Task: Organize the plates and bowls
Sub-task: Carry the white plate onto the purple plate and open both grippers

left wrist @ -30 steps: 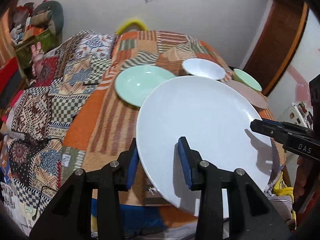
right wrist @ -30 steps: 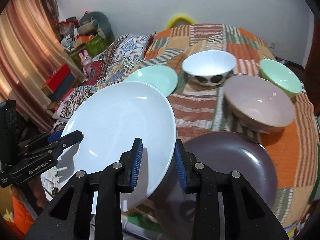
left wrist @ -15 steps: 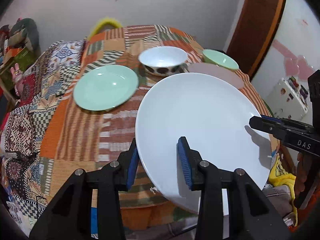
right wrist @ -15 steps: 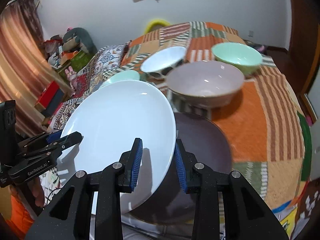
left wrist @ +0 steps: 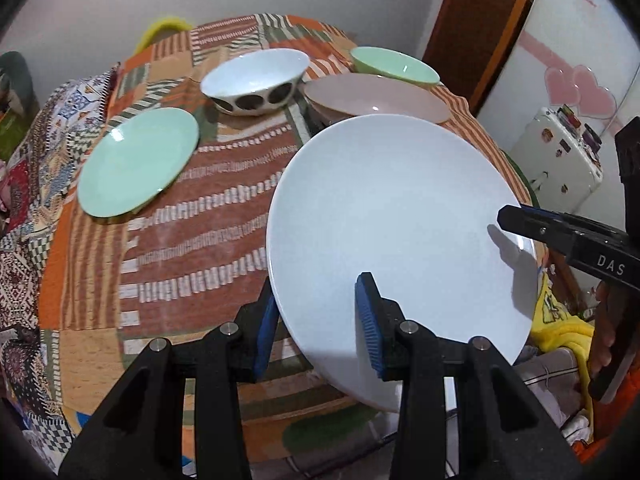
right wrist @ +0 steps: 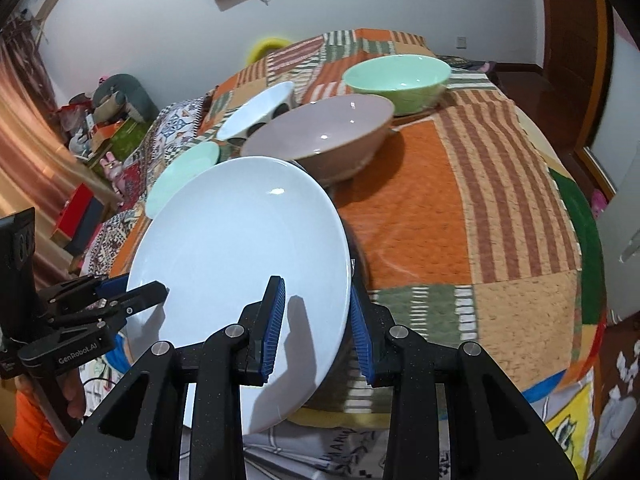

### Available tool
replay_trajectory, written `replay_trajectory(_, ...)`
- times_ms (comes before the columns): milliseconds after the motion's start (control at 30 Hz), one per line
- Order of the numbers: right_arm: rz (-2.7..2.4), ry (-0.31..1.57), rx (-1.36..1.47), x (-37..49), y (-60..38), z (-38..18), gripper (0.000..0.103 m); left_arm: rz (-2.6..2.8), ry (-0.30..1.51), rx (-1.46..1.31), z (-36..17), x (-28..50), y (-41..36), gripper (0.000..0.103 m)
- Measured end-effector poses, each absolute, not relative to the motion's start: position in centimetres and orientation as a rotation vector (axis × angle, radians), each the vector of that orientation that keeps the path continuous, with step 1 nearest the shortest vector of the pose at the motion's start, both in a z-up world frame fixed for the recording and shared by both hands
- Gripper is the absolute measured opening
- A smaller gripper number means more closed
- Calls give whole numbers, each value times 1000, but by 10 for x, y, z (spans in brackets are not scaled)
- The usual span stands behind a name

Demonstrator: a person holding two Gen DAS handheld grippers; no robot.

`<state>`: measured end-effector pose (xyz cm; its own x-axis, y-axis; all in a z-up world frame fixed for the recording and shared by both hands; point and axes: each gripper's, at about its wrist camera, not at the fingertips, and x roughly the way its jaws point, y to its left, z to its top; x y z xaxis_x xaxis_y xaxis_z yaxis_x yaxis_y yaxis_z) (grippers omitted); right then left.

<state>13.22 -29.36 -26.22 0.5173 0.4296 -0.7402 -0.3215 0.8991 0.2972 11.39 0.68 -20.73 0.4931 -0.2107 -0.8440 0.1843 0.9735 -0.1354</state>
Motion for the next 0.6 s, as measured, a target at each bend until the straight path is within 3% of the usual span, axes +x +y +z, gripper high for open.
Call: replay_trajectory(600, 425, 974, 89, 141, -291, -279, 30, -222, 1051, -43, -223, 133, 8, 39)
